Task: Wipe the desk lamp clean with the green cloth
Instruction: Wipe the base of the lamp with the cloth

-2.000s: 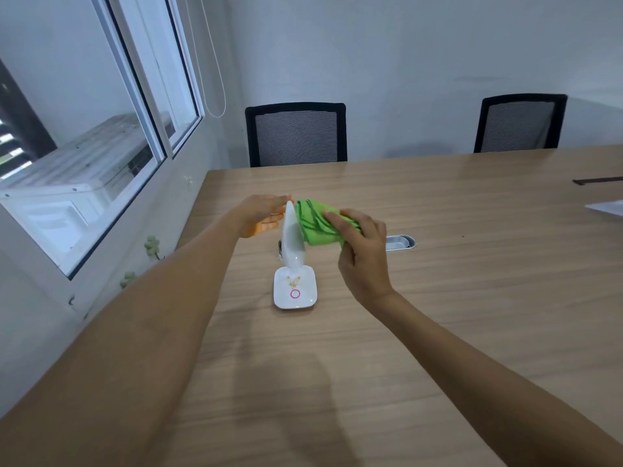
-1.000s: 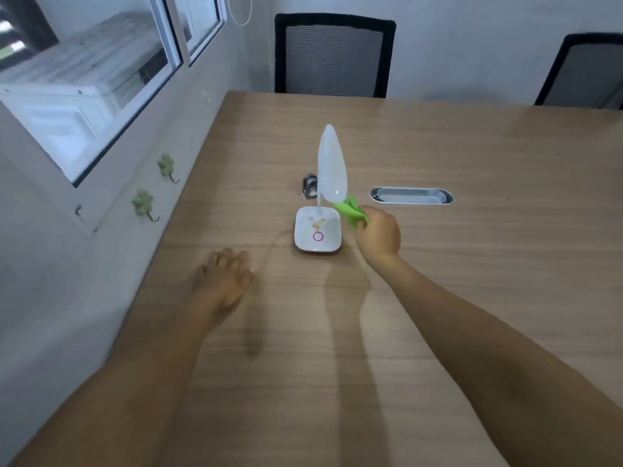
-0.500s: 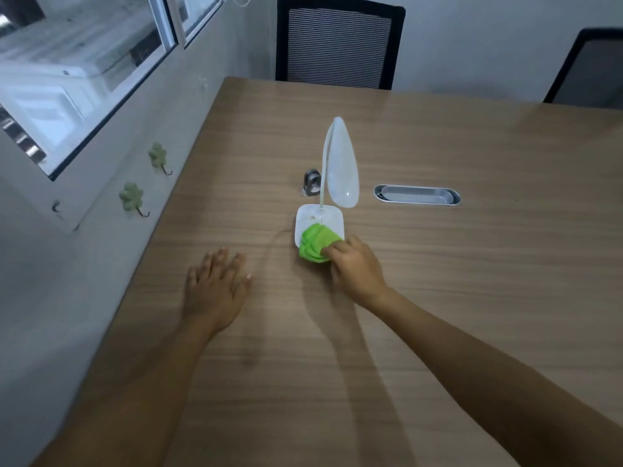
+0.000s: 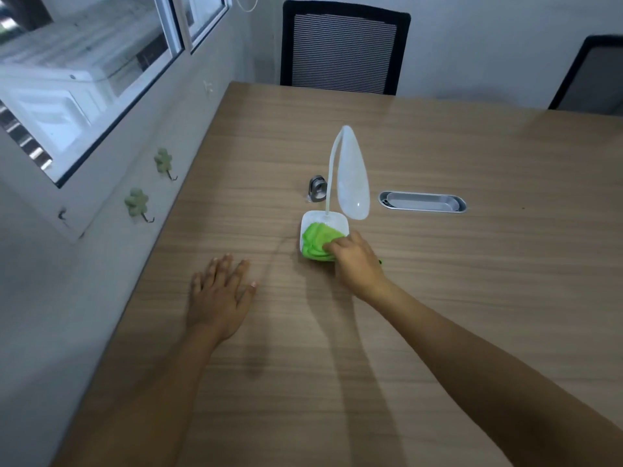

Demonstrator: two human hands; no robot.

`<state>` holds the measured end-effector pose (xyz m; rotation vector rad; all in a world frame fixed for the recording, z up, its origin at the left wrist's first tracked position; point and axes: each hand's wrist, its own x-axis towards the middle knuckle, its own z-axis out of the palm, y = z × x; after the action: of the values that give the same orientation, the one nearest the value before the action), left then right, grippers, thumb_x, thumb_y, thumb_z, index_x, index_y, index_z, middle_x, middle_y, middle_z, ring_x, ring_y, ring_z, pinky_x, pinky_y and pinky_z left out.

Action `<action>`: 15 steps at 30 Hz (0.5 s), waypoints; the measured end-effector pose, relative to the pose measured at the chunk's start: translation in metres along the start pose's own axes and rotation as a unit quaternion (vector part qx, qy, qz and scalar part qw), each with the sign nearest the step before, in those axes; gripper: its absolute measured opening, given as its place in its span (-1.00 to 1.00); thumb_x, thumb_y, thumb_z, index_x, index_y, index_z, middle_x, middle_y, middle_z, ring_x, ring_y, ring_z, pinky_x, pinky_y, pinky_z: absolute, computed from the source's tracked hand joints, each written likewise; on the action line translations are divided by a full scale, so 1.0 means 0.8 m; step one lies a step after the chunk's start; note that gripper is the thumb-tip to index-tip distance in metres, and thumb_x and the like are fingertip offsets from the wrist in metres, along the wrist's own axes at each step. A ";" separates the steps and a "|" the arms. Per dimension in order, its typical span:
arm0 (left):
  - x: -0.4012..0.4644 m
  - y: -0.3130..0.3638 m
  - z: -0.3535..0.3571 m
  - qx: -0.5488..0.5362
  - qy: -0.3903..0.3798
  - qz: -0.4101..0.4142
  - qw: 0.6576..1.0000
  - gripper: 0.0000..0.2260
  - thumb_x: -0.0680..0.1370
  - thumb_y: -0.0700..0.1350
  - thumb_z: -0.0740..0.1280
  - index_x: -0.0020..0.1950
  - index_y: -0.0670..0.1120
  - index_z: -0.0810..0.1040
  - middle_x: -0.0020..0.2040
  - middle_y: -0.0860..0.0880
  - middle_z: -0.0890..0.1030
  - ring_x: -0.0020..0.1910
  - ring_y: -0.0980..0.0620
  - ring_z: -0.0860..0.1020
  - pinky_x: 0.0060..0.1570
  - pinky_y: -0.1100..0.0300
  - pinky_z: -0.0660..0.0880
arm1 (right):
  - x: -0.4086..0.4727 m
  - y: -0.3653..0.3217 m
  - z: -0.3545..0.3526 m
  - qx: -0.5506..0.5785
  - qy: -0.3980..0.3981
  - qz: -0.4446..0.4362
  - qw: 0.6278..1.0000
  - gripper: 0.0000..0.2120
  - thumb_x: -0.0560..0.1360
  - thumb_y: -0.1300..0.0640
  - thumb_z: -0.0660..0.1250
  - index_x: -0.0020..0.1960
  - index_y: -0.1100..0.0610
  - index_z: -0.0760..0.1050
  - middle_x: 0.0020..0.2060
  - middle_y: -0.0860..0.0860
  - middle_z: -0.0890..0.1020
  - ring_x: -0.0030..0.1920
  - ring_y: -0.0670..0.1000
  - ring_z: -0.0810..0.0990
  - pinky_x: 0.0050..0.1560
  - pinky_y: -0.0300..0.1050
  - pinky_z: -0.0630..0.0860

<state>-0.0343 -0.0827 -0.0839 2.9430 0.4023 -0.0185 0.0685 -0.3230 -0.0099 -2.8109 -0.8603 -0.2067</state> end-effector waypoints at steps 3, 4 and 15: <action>0.000 0.000 0.000 -0.003 0.009 0.002 1.000 -0.37 0.46 0.30 -0.19 0.51 0.18 0.11 0.58 0.00 0.14 0.56 -0.06 0.06 0.49 -0.11 0.02 | -0.018 -0.004 -0.001 0.007 0.050 -0.074 0.996 -0.60 0.27 0.22 0.08 -0.08 0.16 0.65 -0.25 0.08 0.71 -0.30 0.19 0.60 -0.30 -0.07 0.61; 0.000 0.000 0.000 -0.003 0.008 0.003 1.000 -0.37 0.46 0.30 -0.19 0.51 0.17 0.11 0.58 0.00 0.14 0.56 -0.06 0.06 0.49 -0.11 0.02 | -0.017 -0.005 -0.007 0.013 0.066 -0.085 0.994 -0.58 0.29 0.20 0.06 -0.06 0.16 0.64 -0.22 0.08 0.72 -0.29 0.19 0.60 -0.29 -0.07 0.61; 0.001 -0.002 0.001 -0.011 -0.004 0.005 1.000 -0.41 0.49 0.29 -0.18 0.52 0.20 0.05 0.59 0.02 0.09 0.57 -0.03 0.00 0.50 -0.09 -0.04 | 0.020 -0.009 0.006 -0.007 0.014 -0.005 1.000 -0.73 0.32 0.31 0.25 -0.07 0.18 0.65 -0.24 0.14 0.70 -0.20 0.23 0.57 -0.22 0.04 0.60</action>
<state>-0.0342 -0.0808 -0.0852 2.9212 0.3850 -0.0240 0.0778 -0.3078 -0.0107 -2.8094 -0.8707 -0.2535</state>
